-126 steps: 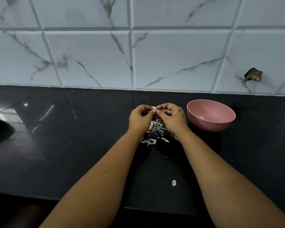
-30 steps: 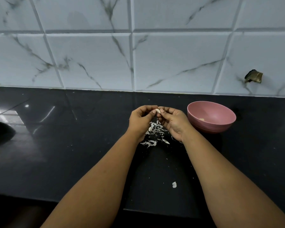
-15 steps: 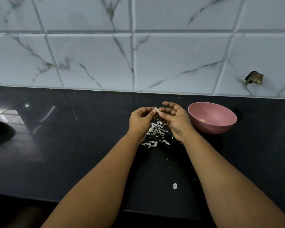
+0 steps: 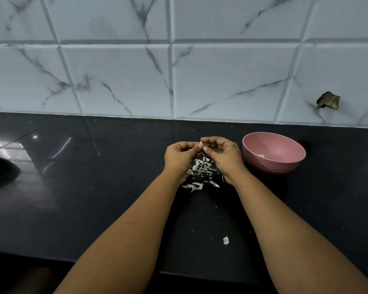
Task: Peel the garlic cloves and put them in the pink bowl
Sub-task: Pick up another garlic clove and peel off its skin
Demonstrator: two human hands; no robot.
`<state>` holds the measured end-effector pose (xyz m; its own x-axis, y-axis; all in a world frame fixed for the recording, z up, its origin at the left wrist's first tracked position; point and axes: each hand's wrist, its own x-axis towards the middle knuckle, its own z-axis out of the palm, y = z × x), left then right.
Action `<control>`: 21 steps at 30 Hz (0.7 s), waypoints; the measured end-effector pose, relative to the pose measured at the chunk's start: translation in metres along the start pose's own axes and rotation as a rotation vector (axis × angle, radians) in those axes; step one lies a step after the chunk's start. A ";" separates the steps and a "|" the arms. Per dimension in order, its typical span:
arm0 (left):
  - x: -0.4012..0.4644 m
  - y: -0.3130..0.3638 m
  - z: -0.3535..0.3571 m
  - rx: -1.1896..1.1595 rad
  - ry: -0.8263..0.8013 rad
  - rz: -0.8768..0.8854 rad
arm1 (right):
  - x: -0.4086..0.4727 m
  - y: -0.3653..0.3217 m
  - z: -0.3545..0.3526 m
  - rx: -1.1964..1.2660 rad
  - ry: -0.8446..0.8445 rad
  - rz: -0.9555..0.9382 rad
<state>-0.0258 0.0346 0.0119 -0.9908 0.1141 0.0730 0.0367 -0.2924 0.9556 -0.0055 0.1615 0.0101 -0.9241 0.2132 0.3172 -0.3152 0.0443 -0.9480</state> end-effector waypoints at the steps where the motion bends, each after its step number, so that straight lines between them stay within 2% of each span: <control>1: 0.000 0.001 0.000 0.003 0.002 -0.001 | 0.000 0.001 0.000 -0.003 0.003 0.004; 6: 0.000 0.000 -0.001 0.072 0.008 0.009 | 0.002 0.003 -0.001 -0.015 0.022 0.000; 13: -0.002 -0.001 0.000 0.291 0.075 0.126 | 0.002 0.006 -0.002 -0.052 -0.009 -0.014; 21: -0.001 -0.003 0.002 0.377 0.083 0.166 | 0.002 0.006 -0.002 -0.005 -0.023 -0.010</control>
<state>-0.0247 0.0376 0.0097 -0.9740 0.0131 0.2263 0.2266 0.0691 0.9715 -0.0091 0.1647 0.0050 -0.9258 0.1898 0.3269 -0.3232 0.0508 -0.9449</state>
